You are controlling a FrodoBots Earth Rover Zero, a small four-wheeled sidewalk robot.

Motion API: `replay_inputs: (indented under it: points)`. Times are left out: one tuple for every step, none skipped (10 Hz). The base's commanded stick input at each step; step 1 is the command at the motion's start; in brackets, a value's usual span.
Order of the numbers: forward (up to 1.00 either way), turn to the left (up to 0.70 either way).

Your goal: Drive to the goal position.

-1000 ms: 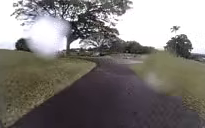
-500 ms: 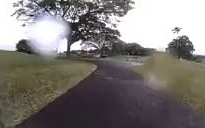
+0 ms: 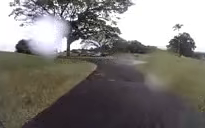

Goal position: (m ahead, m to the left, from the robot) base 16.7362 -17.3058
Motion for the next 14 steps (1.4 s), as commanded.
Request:
replay_inputs:
  points:
    - [0.85, -0.33]
    - [0.85, -0.31]
    - [0.85, -0.26]
    - [0.85, -0.22]
    - [0.85, 0.0]
    - [0.85, 0.0]
    - [0.85, -0.33]
    - [0.85, -0.34]
    - [0.85, -0.34]
    - [0.85, -0.34]
    - [0.85, -0.34]
    - [0.85, -0.25]
    - [0.85, -0.06]
    - [0.85, 0.0]
